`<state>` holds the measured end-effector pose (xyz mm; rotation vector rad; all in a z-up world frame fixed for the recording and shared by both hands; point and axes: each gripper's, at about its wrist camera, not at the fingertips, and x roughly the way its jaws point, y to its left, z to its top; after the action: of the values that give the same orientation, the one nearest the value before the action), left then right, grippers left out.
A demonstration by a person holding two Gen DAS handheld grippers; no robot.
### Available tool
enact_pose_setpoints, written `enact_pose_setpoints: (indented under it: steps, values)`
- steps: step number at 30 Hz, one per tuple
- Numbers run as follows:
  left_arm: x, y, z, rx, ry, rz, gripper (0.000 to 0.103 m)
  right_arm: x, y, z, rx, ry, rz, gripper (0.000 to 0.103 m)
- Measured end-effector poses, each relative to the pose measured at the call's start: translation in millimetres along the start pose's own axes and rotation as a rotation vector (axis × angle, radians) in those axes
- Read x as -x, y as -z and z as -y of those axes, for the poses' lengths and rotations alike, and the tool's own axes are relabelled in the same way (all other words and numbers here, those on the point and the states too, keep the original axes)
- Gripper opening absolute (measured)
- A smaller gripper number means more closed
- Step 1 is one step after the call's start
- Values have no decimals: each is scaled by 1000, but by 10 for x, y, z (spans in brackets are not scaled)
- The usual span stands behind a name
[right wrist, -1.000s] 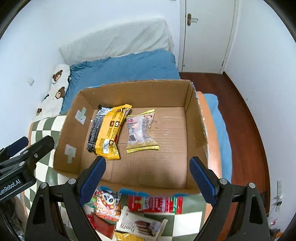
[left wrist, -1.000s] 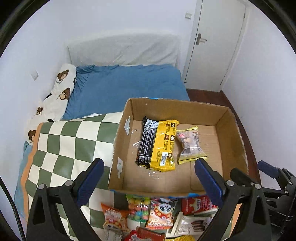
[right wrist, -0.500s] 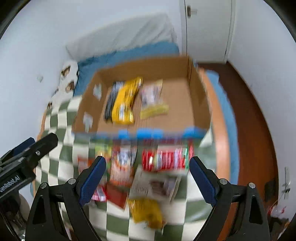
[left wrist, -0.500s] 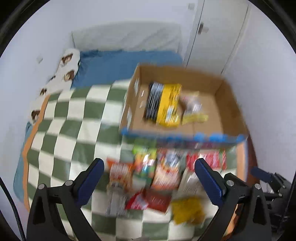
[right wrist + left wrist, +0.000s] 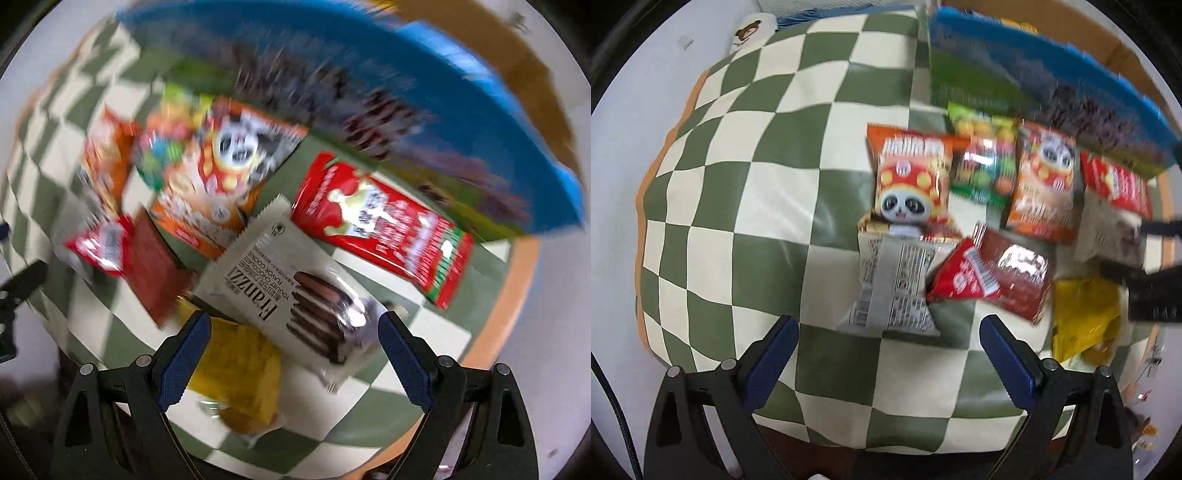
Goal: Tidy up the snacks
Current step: 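Grasp the yellow bag with the left tool while the right tool grasps the Franzzi cookie pack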
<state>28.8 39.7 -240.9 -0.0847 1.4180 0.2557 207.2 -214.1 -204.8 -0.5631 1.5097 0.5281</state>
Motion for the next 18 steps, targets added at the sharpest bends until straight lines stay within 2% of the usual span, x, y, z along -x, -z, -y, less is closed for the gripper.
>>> enact_pose_setpoints:
  steps: [4, 5, 7, 10, 12, 16, 18]
  values:
    - [2, 42, 28, -16, 1, -8, 100, -189, -57, -35, 62, 64, -32, 93]
    - [11, 48, 36, -10, 11, -11, 100, -205, -47, -15, 52, 82, -26, 85]
    - [-10, 22, 60, 5, 50, -26, 100, -210, -20, 47, 1, 60, -14, 81]
    - [-39, 21, 150, 34, 105, -54, 100, -172, 100, 236, -138, 11, -8, 73]
    - [-32, 22, 282, 27, 131, -58, 100, -140, 232, 410, -261, -43, -6, 71]
    - [62, 45, 648, -73, 156, -26, 100, -151, 683, 833, -537, -197, -14, 70]
    - [121, 68, 879, -173, 169, -2, 100, -165, 916, 988, -626, -262, -21, 71]
